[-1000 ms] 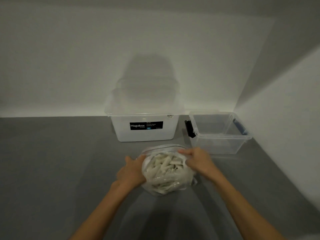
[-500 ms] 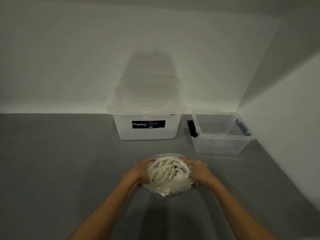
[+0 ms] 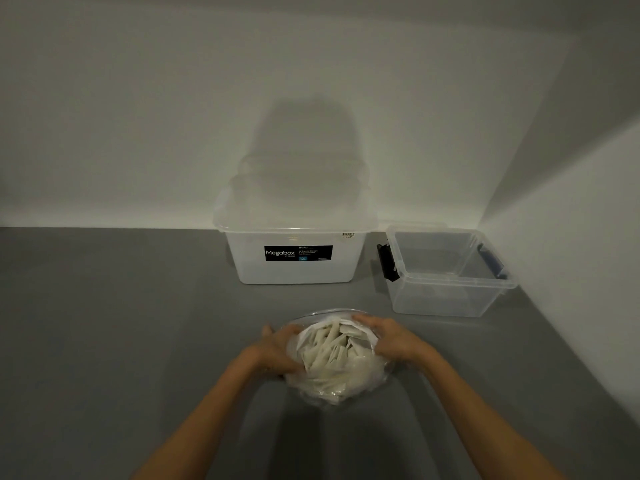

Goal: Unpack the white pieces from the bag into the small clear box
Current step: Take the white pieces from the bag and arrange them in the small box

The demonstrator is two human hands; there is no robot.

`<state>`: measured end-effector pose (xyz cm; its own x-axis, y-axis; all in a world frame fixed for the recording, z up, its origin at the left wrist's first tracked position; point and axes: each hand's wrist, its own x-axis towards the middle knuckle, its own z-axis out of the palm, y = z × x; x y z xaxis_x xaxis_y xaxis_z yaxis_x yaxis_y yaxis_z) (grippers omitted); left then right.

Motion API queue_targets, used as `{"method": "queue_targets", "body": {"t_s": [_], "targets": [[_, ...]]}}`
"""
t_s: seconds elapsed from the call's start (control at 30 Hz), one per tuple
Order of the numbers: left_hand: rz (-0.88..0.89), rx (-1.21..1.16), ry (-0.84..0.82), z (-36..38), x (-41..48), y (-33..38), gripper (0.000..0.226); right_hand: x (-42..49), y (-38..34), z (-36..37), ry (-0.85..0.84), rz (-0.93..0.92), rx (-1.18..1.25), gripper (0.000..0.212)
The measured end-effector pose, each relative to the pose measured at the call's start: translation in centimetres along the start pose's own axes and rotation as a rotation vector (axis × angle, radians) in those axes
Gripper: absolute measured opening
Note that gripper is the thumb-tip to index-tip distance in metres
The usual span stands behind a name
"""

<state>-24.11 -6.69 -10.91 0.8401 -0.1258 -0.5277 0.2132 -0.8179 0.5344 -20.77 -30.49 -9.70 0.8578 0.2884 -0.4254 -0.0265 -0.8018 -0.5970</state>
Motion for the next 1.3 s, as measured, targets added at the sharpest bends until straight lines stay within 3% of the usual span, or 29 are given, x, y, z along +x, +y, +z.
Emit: {"method": "queue_targets", "body": {"t_s": [0.17, 0.37, 0.47, 0.63, 0.87, 1.17, 1.3], "targets": [[0.063, 0.019, -0.03, -2.7, -2.0, 1.4, 0.071, -0.4, -0.9, -2.6, -0.037, -0.028, -0.093, 0.071], [0.284, -0.252, 0.15, -4.6, -5.0, 3.4, 0.025, -1.4, -2.1, -3.0, 0.184, -0.175, -0.301, 0.042], [0.375, -0.266, 0.264, -4.8, -5.1, 4.0, 0.019, -2.8, -3.3, -1.9, 0.256, -0.212, -0.48, 0.033], [0.434, -0.383, 0.309, -4.6, -5.4, 5.1, 0.017, -2.5, -3.2, -0.3, 0.274, -0.177, -0.713, 0.037], [0.463, -0.441, 0.35, -4.0, -5.6, 6.0, 0.018, -3.3, -4.0, -2.6, 0.432, -0.261, -0.304, 0.013], [0.532, -0.603, 0.191, -3.0, -5.8, 8.1, 0.028, -5.7, -8.6, -6.6, 0.219, -0.387, -0.046, 0.004], [0.479, -0.641, 0.257, -3.2, -5.8, 7.2, 0.02, -5.7, -8.9, -6.7, 0.261, -0.42, 0.032, 0.007]]}}
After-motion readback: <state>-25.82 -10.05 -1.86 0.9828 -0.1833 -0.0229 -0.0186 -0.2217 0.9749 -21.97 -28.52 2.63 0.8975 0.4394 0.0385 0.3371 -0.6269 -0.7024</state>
